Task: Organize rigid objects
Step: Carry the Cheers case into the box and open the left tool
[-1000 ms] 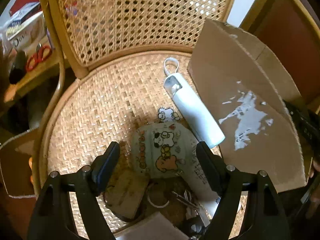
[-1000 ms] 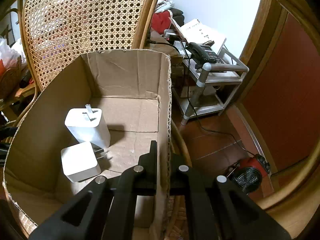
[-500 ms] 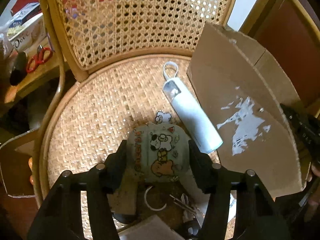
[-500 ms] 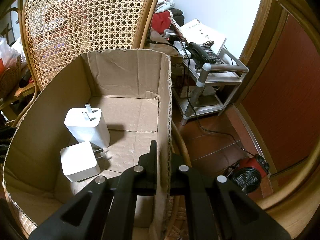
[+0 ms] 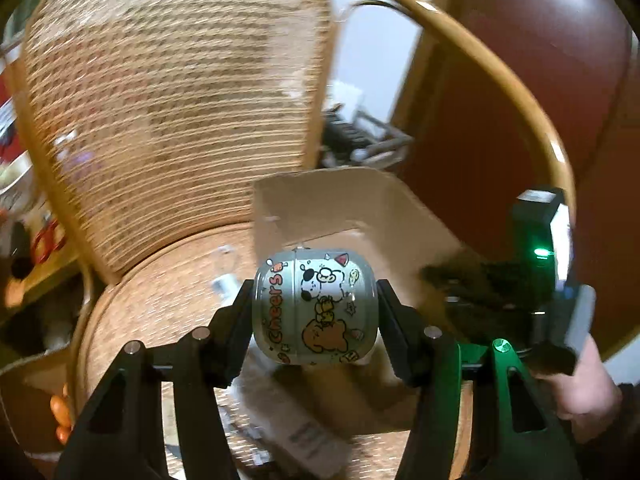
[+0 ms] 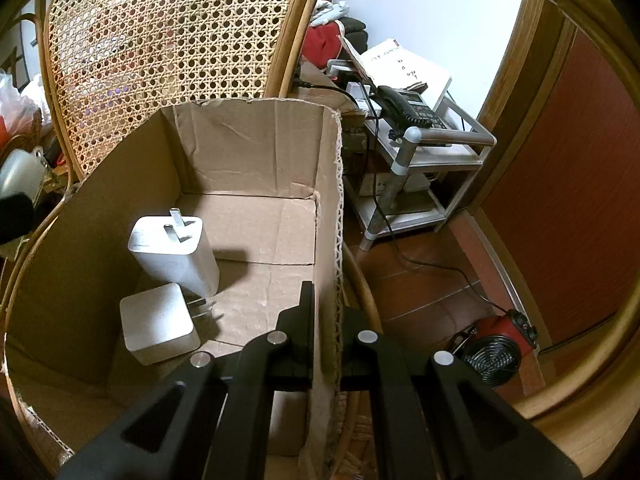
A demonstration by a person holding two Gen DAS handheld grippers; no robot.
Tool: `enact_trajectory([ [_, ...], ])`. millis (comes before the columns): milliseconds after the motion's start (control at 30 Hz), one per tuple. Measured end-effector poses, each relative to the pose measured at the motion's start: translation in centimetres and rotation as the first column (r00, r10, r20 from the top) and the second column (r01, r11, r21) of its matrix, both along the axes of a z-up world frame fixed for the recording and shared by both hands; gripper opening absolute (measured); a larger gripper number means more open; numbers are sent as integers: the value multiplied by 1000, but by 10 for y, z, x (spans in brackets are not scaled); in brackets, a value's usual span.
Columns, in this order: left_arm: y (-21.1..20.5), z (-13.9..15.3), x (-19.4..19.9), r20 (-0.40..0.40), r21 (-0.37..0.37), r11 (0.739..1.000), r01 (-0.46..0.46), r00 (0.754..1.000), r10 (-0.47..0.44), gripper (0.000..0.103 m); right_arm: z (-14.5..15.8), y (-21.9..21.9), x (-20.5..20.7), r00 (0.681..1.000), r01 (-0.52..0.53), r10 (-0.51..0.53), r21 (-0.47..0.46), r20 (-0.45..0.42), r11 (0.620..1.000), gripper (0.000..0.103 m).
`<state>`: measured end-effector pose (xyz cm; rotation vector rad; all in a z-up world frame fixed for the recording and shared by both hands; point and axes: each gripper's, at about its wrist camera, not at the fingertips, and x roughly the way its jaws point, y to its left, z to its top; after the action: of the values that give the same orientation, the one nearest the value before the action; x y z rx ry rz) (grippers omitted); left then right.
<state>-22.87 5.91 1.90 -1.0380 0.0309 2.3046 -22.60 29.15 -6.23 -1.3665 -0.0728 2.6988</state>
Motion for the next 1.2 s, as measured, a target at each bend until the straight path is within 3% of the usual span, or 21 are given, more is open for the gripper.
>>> enact_trajectory([
  [233, 44, -1, 13, 19, -12, 993, 115, 993, -115, 56, 0, -2, 0, 1000, 2, -2, 1, 0, 1000, 8],
  [400, 63, -23, 14, 64, -69, 989, 131, 990, -126, 56, 0, -2, 0, 1000, -1, 1, 3, 0, 1000, 8],
  [433, 67, -23, 17, 37, -94, 988, 125, 992, -122, 56, 0, -2, 0, 1000, -3, 3, -1, -1, 1000, 8],
  [1200, 65, -21, 21, 31, -115, 985, 127, 992, -124, 54, 3, 1, -1, 1000, -2, 2, 7, -2, 1000, 9],
])
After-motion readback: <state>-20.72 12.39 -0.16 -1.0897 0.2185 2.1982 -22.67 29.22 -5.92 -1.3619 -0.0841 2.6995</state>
